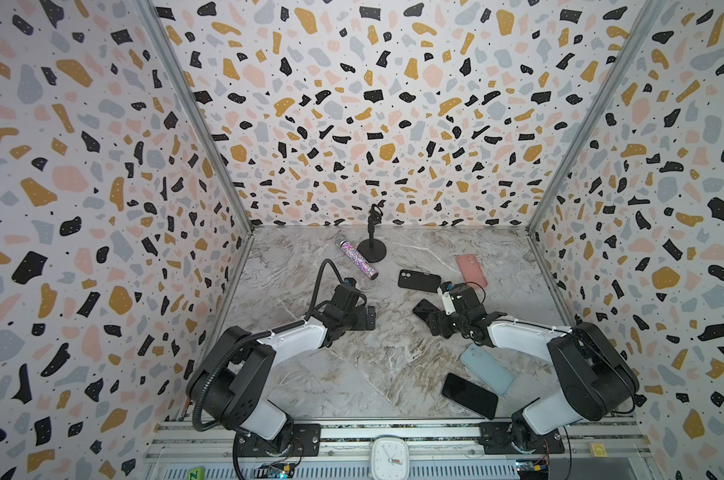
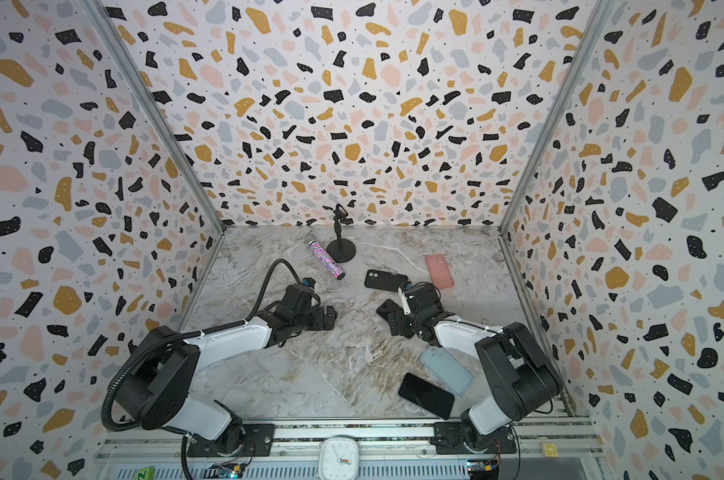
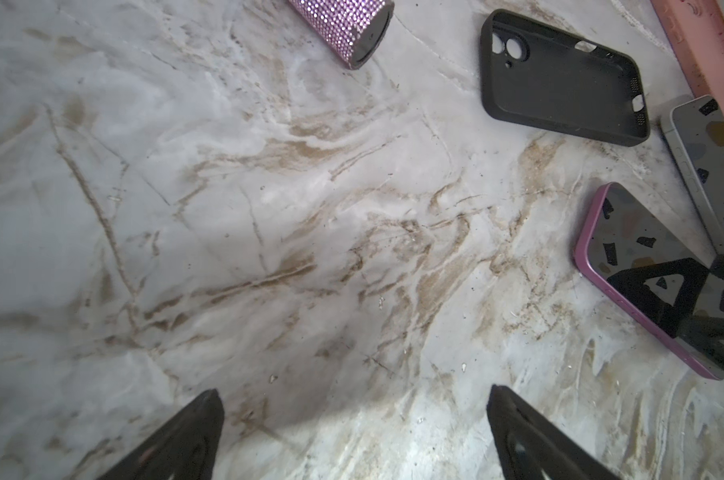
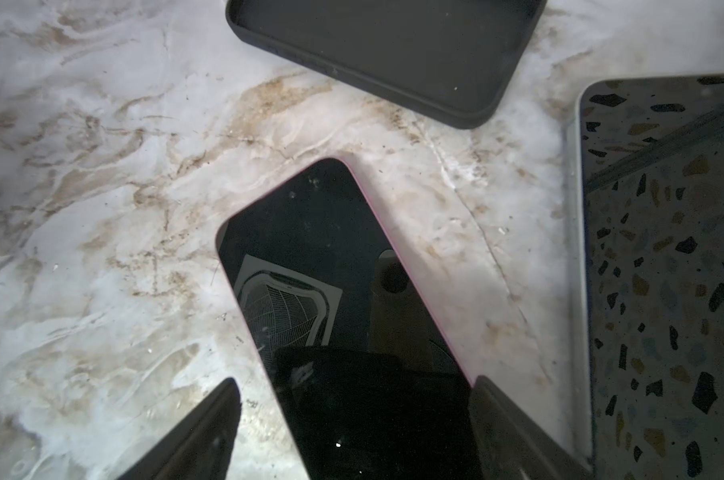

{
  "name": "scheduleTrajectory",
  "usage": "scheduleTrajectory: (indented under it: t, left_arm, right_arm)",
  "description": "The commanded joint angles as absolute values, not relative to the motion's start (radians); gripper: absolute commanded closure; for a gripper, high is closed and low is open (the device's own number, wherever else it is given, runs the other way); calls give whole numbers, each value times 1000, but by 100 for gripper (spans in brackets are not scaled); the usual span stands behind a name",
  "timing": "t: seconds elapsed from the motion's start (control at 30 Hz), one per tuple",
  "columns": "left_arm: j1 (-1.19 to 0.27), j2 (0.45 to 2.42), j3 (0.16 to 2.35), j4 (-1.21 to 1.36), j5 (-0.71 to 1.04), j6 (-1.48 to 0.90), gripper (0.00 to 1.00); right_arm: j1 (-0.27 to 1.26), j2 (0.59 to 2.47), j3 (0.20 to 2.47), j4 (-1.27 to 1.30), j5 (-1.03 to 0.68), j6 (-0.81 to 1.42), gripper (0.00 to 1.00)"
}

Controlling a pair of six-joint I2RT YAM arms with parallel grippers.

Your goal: Put the phone into the phone case

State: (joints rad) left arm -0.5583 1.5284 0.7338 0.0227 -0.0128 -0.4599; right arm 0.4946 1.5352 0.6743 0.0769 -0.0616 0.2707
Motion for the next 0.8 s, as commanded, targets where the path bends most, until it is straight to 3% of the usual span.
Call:
scheduleTrajectory:
  t: [0.0, 0.5, 0.77]
  left_arm:
    - [-571, 1540, 763, 48, 21, -434, 0]
    - [-579, 1520, 761, 42, 47, -464, 0]
    - [-581, 1503, 797, 15, 94, -532, 0]
  right_arm:
    - [492, 1540, 699, 67, -81, 270, 12]
    - [491, 1558, 717, 28, -158, 330, 9]
    - [424, 1553, 812, 17, -128, 387, 20]
